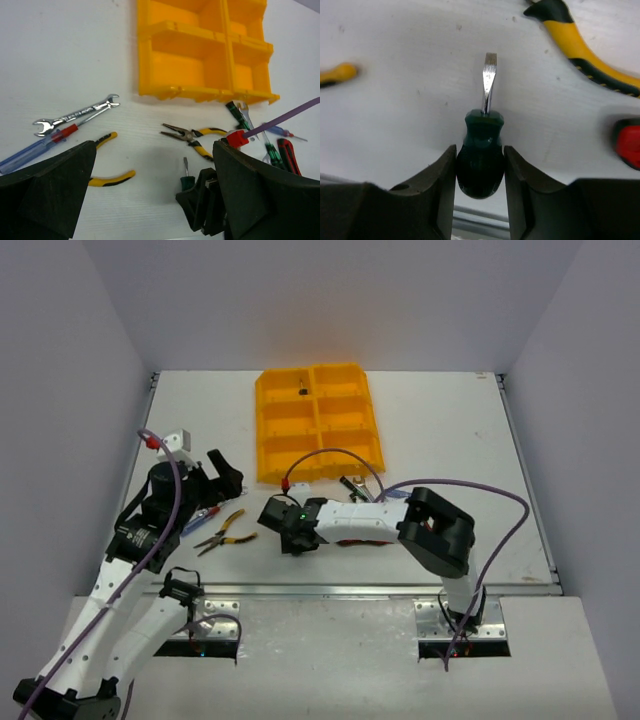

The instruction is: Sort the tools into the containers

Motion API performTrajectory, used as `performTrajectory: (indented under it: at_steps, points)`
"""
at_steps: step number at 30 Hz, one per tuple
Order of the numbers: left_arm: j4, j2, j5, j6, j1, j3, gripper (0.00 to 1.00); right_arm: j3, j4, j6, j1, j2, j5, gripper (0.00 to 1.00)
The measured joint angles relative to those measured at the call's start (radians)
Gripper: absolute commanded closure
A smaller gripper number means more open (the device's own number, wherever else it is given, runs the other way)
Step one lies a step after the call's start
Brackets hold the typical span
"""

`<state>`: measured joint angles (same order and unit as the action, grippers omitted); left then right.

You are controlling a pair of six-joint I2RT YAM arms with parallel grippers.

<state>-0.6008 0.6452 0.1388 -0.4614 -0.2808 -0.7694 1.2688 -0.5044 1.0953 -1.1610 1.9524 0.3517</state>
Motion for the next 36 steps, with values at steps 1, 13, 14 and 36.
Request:
performTrajectory:
  at_steps: [1,13,14,36]
  points:
    - [0.008,-0.001,-0.037,-0.003,0.0,0.002,0.0,-0.071,0.043,-0.034,0.0,-0.07,-0.006,1.0]
    - [0.7,-0.004,-0.692,-0.337,-0.102,0.376,0.2,-0.713,0.657,-0.591,0.038,-0.937,-0.162,1.0]
    - [0.75,0.026,-0.699,-0.356,-0.15,0.377,0.27,-0.727,0.667,-0.611,0.044,-0.962,-0.173,1.0]
    - [0.925,0.285,-0.568,-0.343,-0.388,0.254,0.98,-0.744,0.705,-0.693,0.051,-1.05,-0.242,1.0]
